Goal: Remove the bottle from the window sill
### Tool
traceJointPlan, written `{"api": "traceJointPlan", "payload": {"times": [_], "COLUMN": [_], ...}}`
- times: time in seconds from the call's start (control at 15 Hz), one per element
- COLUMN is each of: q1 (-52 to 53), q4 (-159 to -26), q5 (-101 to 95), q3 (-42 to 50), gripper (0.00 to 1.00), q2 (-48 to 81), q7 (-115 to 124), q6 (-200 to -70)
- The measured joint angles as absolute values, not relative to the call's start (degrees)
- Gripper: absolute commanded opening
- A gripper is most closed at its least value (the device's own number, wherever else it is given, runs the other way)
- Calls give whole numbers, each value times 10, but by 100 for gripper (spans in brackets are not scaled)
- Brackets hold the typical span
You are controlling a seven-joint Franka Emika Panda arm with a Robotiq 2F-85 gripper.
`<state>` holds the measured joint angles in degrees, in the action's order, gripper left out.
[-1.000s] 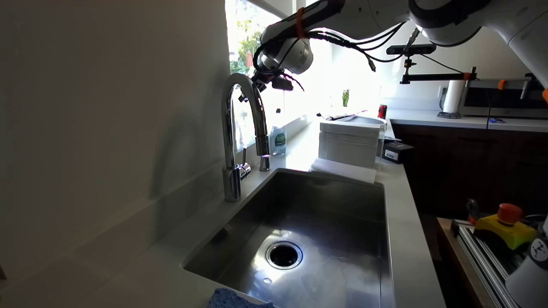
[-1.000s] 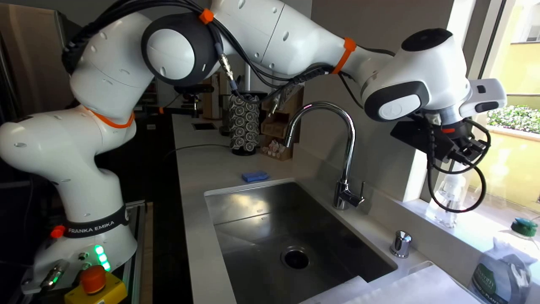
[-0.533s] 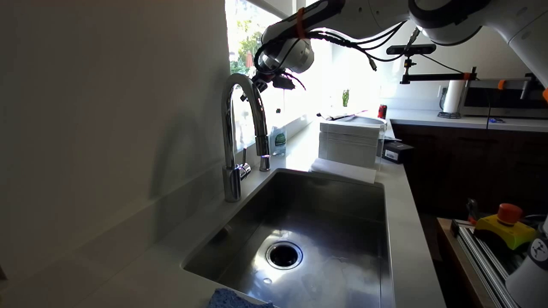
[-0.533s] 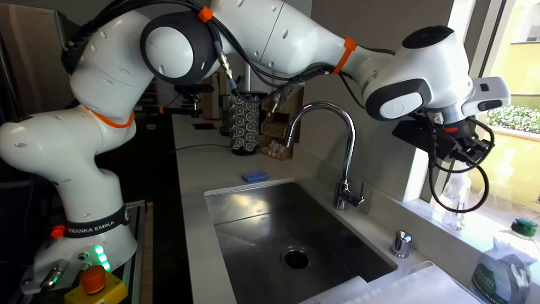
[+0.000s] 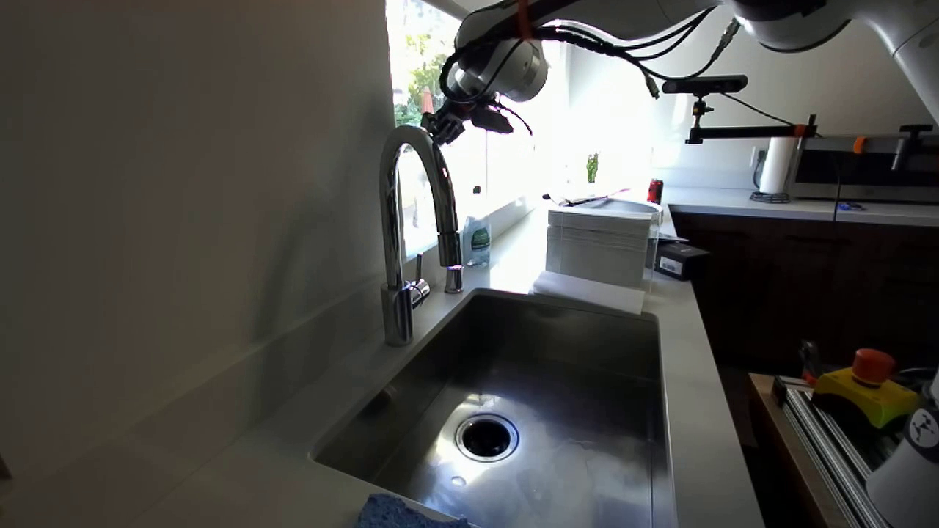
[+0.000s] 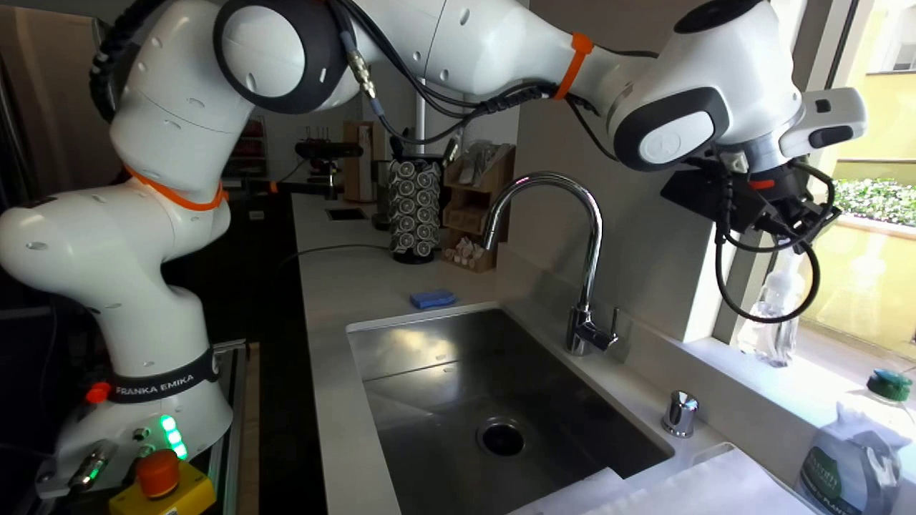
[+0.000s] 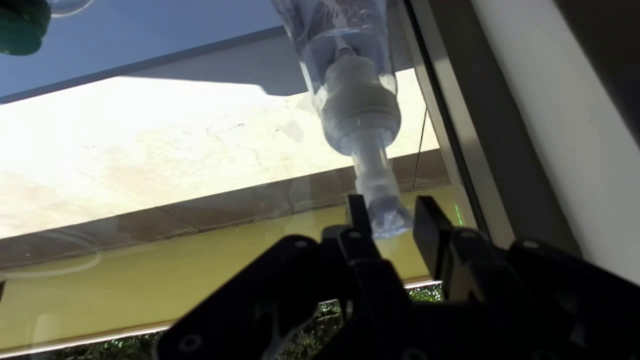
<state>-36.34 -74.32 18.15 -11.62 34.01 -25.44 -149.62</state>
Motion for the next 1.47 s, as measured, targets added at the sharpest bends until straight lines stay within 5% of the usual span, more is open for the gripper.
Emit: {"api": "traceJointPlan", "payload": {"times": [0.6, 1.2, 1.27, 1.33, 1.47], "q1": [-395, -306, -292, -280, -259], "q4": [-899, -1067, -1078, -1086, -1090], "q5": [205, 251, 251, 251, 251], "q3": [-110, 23, 37, 49, 69], "gripper": [7, 7, 40, 55, 68], "q2": [186, 65, 61, 59, 58], "q7": [-255, -282, -282, -281, -268], "q6": [-1424, -1370, -1370, -1370, -1378]}}
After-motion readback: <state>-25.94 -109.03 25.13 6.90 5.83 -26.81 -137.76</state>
